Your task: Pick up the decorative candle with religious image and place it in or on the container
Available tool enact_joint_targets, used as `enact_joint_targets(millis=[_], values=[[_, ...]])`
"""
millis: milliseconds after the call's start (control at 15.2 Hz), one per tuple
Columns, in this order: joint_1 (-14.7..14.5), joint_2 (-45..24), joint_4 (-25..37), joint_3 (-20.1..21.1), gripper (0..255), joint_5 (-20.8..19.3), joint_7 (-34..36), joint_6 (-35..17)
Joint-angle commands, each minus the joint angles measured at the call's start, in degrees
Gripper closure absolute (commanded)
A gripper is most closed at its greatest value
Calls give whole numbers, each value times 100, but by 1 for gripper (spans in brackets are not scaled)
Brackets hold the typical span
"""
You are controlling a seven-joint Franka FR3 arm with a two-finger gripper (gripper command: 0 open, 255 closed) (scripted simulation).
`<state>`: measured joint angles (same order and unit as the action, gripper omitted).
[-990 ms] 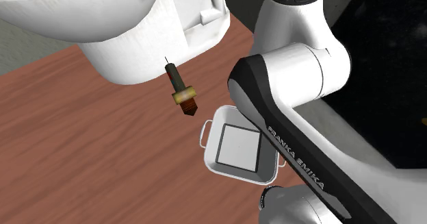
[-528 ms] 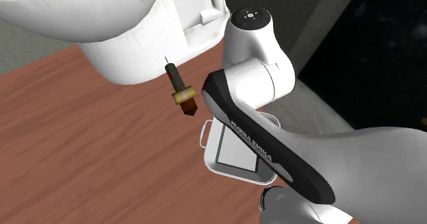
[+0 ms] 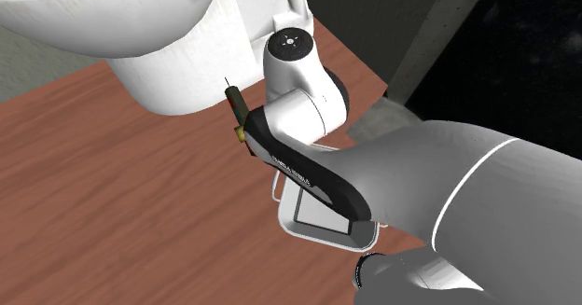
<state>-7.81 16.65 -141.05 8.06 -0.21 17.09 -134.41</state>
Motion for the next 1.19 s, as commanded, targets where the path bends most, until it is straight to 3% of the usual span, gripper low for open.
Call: enact_joint_targets(millis=[0,330,660,1122], values=[[-40,-359,163,122,0,-67,131,-360],[-103,-1301,686,374,0,-446,527,-1127],[-246,-2253,1385,498,0,-1097,1077,-1691],[-295,-2720,1501,405,0,-1389,1286,-2026]])
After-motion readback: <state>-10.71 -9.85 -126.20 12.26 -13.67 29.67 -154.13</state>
